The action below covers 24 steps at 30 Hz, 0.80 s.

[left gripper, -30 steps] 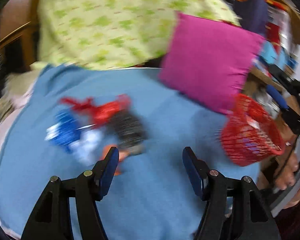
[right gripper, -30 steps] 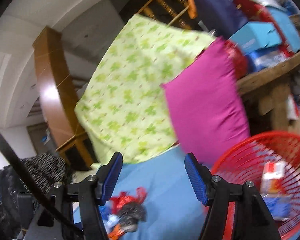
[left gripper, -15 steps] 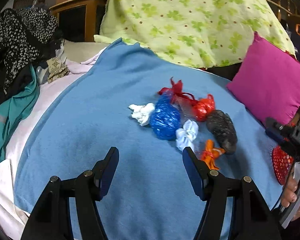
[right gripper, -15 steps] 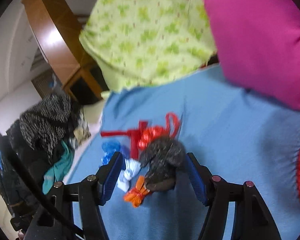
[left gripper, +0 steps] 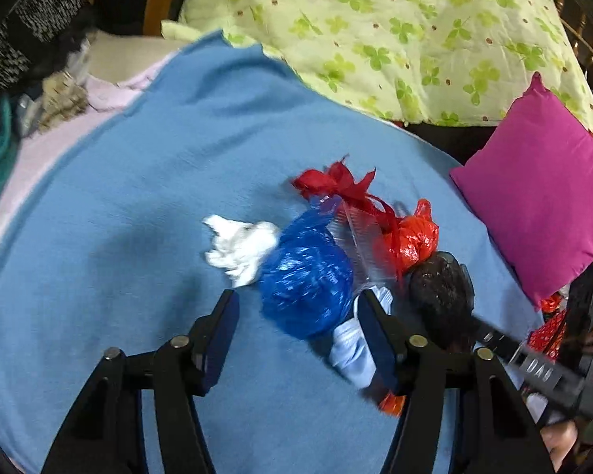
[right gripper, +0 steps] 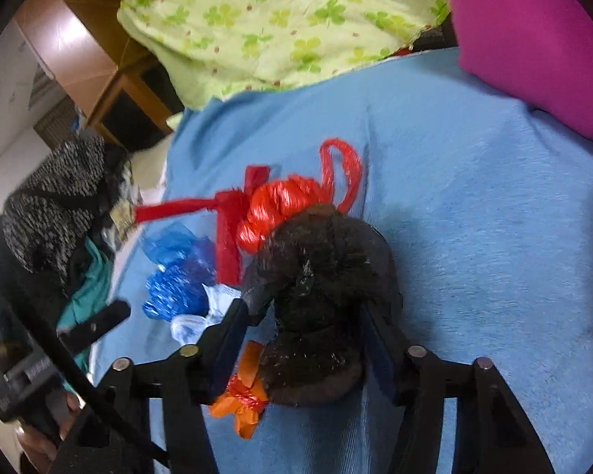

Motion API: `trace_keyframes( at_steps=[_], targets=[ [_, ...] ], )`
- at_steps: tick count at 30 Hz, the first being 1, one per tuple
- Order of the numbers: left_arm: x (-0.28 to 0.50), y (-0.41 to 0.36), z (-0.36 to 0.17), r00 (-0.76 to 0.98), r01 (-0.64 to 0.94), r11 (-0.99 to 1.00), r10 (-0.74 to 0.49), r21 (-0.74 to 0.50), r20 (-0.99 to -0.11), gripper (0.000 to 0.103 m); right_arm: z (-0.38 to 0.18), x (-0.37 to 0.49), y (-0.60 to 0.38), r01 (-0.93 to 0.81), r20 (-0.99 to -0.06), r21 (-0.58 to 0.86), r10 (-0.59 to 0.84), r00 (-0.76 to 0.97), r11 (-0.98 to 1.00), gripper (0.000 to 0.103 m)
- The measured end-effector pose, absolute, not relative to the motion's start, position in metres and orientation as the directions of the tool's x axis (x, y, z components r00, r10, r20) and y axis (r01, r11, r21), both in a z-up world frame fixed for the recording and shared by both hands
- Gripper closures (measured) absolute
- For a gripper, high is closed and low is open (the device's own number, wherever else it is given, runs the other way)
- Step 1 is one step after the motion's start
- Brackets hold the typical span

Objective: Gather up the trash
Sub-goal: 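Grasp the black plastic bag with the right tool while the left tool grasps the blue bag, then lift both bags and carry them over the red mesh basket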

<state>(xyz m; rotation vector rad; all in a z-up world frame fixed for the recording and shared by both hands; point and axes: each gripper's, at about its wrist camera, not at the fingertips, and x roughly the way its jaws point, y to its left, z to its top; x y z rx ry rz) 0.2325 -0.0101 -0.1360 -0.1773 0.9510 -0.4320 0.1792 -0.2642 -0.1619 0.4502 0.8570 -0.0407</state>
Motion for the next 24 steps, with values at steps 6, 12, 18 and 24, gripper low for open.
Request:
trace_keyframes(
  at_steps=[6,12,18,24],
  targets=[
    [0.249,-0.025,-0.16,0.423,0.27,0.88,-0.472,-0.39,-0.773,0.067,-0.169,0.185,-0.262,0.224,-0.772,0.305,0.103,0.628,0.925,0.065],
    [0.231,-0.024,-0.153,0.444,0.295,0.869,-0.492,-0.397,-0.749,0.083,-0.152,0.168,-0.269,0.197,-0.718,0.334,0.114,0.686,0.922,0.066],
    [0.202,-0.008,-0.127,0.505,0.326,0.873,-0.486,-0.364,-0.713,0.085,-0.132,0.144,-0.281,0.176,-0.658,0.37,0.124,0.742,0.912,0.066],
    [0.166,0.01,-0.095,0.551,0.358,0.858,-0.513,-0.368,-0.658,0.085,-0.114,0.119,-0.289,0.167,-0.611,0.376,0.109,0.784,0.911,0.066]
  ],
)
